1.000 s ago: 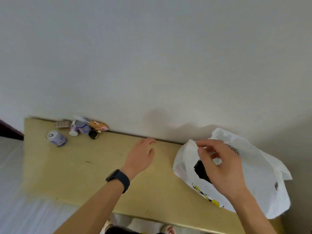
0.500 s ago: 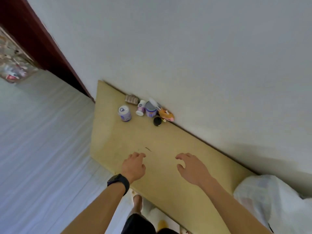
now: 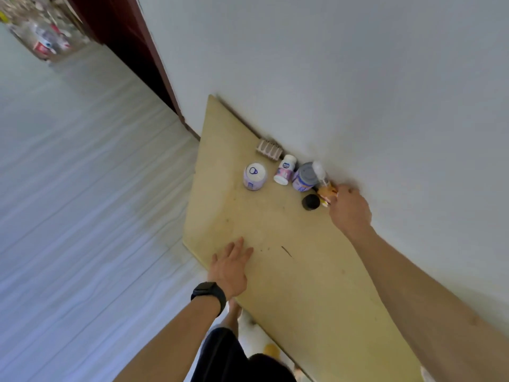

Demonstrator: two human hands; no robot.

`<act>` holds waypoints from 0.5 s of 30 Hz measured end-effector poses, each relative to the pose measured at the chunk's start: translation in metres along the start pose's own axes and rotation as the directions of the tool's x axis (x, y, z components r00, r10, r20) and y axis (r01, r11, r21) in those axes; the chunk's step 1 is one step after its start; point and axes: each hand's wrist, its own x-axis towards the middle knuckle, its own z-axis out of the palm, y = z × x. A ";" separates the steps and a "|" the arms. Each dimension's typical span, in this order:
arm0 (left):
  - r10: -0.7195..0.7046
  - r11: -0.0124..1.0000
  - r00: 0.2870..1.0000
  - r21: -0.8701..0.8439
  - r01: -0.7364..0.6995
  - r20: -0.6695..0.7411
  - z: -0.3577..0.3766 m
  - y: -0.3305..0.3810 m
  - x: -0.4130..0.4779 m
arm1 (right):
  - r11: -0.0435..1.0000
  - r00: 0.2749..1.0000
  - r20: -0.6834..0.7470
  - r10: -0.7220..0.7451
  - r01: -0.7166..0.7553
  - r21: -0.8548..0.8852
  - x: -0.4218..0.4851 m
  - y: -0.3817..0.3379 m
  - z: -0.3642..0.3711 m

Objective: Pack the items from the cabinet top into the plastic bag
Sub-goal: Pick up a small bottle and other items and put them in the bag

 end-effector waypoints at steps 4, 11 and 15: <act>0.016 1.000 1.000 0.010 -0.017 0.013 -0.004 -0.006 0.003 | 0.996 0.999 -0.010 0.049 -0.049 -0.071 0.001 0.007 0.006; 0.058 0.995 0.998 0.076 -0.059 0.017 -0.026 0.009 0.028 | 0.983 0.990 0.025 0.140 -0.142 0.114 -0.016 0.033 0.009; 0.082 0.983 0.995 0.161 -0.091 0.060 -0.043 0.028 0.043 | 0.972 0.996 -0.029 0.090 -0.081 0.220 0.000 0.025 0.008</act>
